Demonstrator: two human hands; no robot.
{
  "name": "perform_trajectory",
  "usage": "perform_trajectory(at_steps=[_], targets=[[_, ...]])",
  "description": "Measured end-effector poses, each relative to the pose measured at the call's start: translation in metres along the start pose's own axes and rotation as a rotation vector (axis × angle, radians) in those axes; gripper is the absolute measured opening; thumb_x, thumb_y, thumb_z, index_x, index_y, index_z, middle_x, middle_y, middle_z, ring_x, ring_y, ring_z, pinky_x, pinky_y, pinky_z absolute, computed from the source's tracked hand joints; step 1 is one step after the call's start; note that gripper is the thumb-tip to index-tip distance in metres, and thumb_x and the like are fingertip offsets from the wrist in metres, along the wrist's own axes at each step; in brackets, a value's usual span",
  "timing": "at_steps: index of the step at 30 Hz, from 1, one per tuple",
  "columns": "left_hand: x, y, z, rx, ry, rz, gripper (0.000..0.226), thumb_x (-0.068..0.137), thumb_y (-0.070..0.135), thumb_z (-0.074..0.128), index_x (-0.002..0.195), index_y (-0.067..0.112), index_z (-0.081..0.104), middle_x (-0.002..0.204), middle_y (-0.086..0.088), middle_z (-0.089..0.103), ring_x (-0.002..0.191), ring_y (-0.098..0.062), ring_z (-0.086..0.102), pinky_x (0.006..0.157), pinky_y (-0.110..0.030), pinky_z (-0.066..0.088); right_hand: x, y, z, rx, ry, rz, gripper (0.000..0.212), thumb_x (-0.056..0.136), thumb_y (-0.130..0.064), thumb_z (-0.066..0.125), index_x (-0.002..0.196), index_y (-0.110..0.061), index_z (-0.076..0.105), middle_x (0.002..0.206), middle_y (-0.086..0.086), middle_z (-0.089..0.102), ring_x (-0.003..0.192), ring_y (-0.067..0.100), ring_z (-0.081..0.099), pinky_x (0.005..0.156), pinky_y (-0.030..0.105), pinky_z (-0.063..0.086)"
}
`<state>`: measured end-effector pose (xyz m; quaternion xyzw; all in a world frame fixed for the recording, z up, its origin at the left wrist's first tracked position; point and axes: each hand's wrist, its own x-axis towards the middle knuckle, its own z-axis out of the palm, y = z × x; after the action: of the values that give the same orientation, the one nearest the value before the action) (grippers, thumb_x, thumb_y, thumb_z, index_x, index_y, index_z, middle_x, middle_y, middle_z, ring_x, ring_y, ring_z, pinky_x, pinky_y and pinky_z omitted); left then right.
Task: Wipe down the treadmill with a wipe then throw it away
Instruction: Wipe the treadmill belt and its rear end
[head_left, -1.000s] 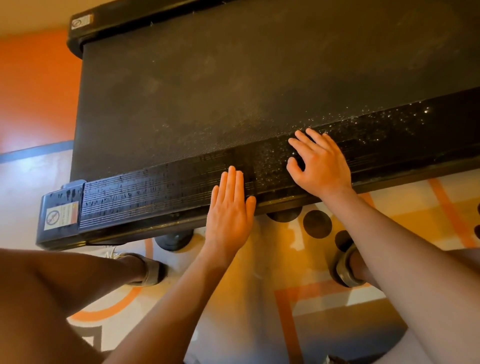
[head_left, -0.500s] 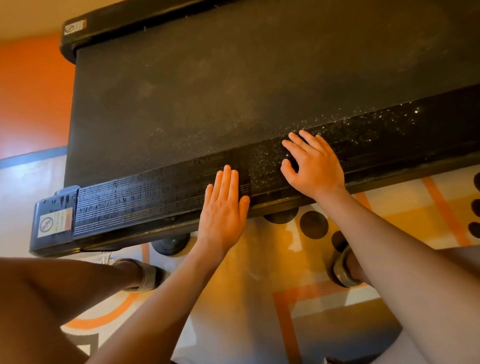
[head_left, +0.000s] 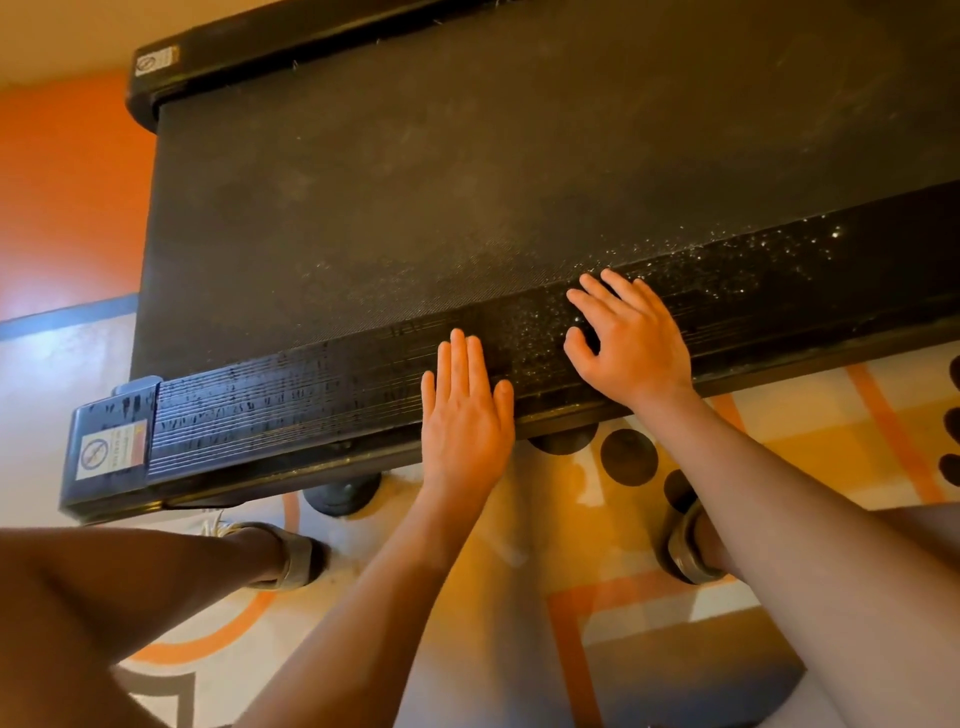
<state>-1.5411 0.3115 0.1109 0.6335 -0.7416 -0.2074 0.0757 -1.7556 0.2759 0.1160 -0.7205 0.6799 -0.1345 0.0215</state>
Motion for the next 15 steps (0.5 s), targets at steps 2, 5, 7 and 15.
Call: perform_trajectory(at_steps=[2,5,7,15], targets=[[-0.013,0.000,0.004,0.019,-0.001,-0.014,0.064,0.111,0.043,0.023,0.164,0.015,0.004,0.172,-0.005,-0.006,0.157,-0.021,-0.010,0.121,-0.037,-0.010,-0.001,-0.001,0.000,0.001,0.001,-0.004,0.054,0.100,-0.044,0.042,0.143,-0.017,0.060,0.154,0.007,0.052,0.149,0.026,0.039,0.123,0.049,0.028],[0.011,0.003,0.004,0.027,-0.006,-0.037,0.064,0.111,0.044,0.023,0.164,0.014,0.005,0.172,-0.006,-0.005,0.158,-0.022,-0.009,0.122,-0.039,-0.008,-0.001,-0.001,0.000,0.008,0.003,-0.003,0.054,0.100,-0.044,0.042,0.143,-0.018,0.060,0.154,0.007,0.052,0.148,0.026,0.039,0.123,0.050,0.029],[0.039,0.000,-0.001,0.030,-0.025,-0.034,0.065,0.111,0.044,0.023,0.164,0.013,0.004,0.172,-0.008,-0.004,0.158,-0.024,-0.007,0.124,-0.042,-0.004,0.000,-0.001,0.000,0.006,0.003,0.000,0.054,0.100,-0.044,0.042,0.143,-0.018,0.060,0.154,0.006,0.052,0.148,0.026,0.039,0.123,0.050,0.029],[0.011,0.003,0.001,0.044,0.012,0.007,0.064,0.111,0.044,0.024,0.164,0.014,0.005,0.172,-0.007,-0.003,0.158,-0.024,-0.005,0.124,-0.045,-0.002,0.000,-0.001,0.001,0.003,0.008,-0.003,0.054,0.099,-0.044,0.041,0.142,-0.017,0.060,0.152,0.008,0.053,0.148,0.027,0.040,0.122,0.050,0.029]])
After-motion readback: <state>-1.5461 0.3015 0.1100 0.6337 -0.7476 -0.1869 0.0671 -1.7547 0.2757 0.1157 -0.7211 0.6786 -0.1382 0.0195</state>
